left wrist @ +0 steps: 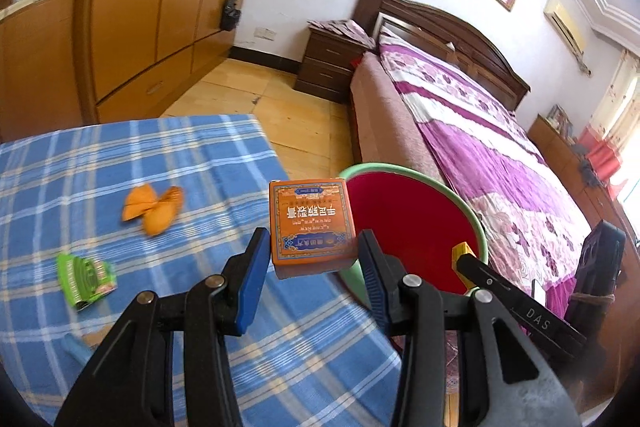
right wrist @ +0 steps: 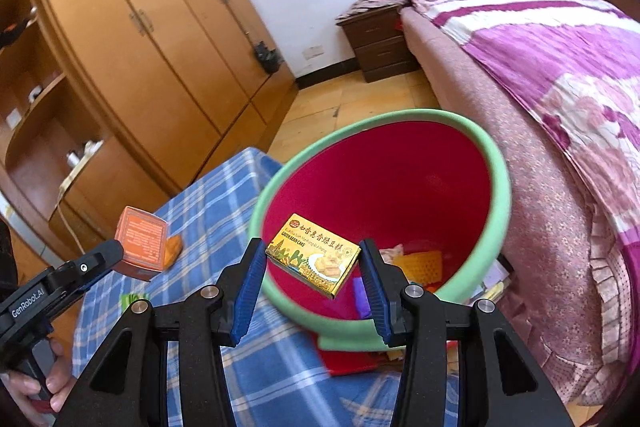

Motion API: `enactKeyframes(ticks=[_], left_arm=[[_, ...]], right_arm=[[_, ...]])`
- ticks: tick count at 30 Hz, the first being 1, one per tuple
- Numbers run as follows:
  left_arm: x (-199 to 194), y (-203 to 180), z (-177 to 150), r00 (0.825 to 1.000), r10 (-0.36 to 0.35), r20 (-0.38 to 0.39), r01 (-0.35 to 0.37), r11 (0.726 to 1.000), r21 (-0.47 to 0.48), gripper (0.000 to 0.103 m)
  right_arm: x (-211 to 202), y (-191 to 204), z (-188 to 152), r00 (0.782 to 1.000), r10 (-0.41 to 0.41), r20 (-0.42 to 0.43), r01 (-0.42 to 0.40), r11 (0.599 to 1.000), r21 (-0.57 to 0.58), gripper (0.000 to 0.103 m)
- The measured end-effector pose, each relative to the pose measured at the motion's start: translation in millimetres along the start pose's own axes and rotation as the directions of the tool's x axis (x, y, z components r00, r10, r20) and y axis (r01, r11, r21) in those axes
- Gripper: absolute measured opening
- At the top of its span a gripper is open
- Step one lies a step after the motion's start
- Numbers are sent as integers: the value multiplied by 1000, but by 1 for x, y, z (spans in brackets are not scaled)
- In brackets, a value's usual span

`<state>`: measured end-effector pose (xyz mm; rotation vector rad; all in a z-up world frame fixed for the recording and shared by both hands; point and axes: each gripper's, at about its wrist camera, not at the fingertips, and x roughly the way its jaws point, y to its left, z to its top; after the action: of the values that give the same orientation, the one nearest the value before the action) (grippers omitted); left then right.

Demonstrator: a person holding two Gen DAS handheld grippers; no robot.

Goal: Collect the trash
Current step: 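Carry the orange box and yellow box over the red bucket with both tools, then open both tools to drop the orange and yellow boxes into the bucket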

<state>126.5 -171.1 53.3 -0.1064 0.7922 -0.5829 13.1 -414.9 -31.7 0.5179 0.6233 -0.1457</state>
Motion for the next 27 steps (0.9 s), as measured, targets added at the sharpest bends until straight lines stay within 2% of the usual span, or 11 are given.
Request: enactKeyframes(ticks=[9,16,22,27], left_arm=[[35,-32,7,999,-26,-35,28,997,73,46],[60,-54,7,998,-32,-54,40,988,150,46],[79,-66,-3,996,-9,-85,26,979,203,46],[80,-72,-9,997,9,-71,9,968,249,46]], right_arm=[[8,-21,5,1000,-18,8,17,999,44,48],[0,-35,12,998,-20,59,15,997,80,48],[-5,-43,19,995,-38,91,30,996,87,48],[-4,-49,20,995,-37,96,28,996,91,48]])
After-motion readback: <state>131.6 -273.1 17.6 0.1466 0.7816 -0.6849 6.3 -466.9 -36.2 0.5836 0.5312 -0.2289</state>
